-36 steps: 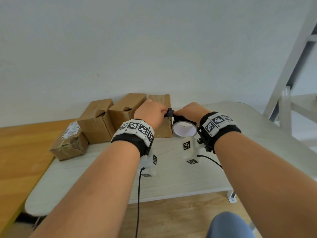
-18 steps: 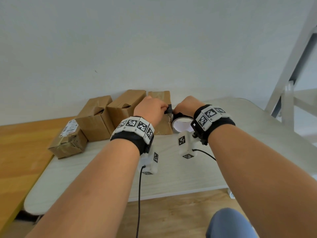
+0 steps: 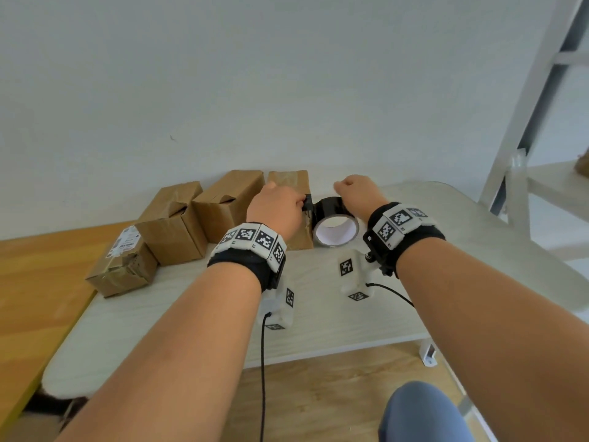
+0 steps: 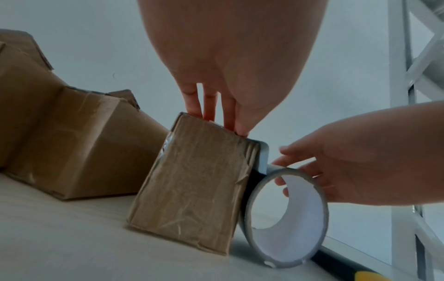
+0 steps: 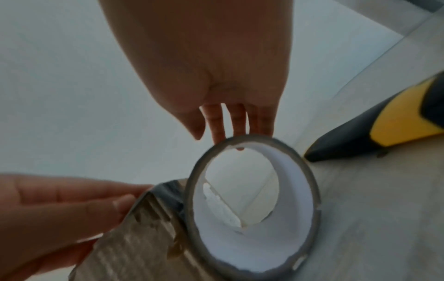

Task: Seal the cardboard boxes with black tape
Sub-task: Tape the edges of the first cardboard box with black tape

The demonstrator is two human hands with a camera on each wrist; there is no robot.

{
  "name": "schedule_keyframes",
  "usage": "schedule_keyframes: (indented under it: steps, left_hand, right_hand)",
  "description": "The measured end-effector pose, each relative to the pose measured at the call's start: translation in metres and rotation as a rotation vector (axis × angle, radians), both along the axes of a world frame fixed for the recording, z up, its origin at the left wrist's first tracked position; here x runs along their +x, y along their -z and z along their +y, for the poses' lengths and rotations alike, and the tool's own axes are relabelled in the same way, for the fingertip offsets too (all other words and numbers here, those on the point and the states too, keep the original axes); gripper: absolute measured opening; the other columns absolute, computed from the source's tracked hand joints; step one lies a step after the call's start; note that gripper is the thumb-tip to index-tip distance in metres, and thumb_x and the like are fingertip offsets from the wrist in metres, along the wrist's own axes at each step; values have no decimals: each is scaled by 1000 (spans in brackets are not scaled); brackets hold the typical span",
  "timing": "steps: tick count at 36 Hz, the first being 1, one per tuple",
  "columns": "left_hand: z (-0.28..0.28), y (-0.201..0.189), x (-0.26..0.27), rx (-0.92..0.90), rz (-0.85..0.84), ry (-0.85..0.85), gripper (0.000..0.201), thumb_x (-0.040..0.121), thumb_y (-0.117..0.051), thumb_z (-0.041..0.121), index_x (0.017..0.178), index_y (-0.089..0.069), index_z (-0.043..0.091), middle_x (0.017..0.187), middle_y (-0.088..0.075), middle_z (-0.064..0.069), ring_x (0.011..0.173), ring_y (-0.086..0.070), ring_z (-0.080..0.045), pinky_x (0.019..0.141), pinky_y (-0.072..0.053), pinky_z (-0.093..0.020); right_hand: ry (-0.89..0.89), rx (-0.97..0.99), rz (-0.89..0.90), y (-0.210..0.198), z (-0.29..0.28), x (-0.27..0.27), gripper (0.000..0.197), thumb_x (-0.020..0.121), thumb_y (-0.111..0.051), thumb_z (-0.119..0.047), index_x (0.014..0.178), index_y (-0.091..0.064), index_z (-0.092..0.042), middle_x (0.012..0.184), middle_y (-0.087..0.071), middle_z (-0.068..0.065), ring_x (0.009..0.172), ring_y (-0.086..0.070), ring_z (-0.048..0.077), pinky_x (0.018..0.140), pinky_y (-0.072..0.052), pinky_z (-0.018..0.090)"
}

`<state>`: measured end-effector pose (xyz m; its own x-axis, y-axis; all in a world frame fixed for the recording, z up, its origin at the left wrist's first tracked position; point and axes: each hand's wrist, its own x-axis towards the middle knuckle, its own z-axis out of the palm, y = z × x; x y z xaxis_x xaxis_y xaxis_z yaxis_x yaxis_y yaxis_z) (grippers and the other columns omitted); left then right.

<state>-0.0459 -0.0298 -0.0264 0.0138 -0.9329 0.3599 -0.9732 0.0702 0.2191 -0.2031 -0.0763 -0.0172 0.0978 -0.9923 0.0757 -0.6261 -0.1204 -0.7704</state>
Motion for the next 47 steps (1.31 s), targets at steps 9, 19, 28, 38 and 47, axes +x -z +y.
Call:
schedule_keyframes:
  steps: [9,19,28,38,47]
  left_hand:
    - [-4,0,-15,-71,-157,-43,28,95,-37,19,90,-64,19,99,-62,-7,100,-50,-26,67,-39,-33]
    - [-10,4,-23,-103,-166,-103,29,97,-35,21,93,-64,20,100,-61,-8,103,-49,-26,67,-41,-34]
    - [-15,11,-15,-108,-98,-113,29,97,-35,22,86,-62,22,95,-62,-8,94,-49,-25,64,-41,-34]
    - [-16,12,-8,-90,-51,-93,30,97,-35,26,83,-62,24,95,-61,-6,86,-50,-25,63,-36,-31]
    - [-23,7,-5,-51,-33,-96,30,98,-35,24,70,-47,28,96,-60,-9,86,-52,-26,60,-32,-30]
  right_hand:
    - [108,116,450,5,1,-63,26,94,-53,-18,109,-63,0,116,-64,16,104,-60,31,75,-44,31]
    - [66,246,565,21,15,-64,33,83,-70,-34,89,-53,-6,69,-51,4,82,-54,28,70,-42,31]
    - [99,244,467,26,17,-59,32,90,-57,-26,66,-46,-8,67,-51,7,74,-55,29,66,-43,30]
    - [173,208,1,14,18,-57,22,97,-35,-12,81,-49,-6,86,-56,16,78,-60,29,76,-52,37]
    - [77,209,-288,6,11,-44,5,92,-49,-7,92,-54,-3,69,-58,9,57,-58,19,56,-52,28]
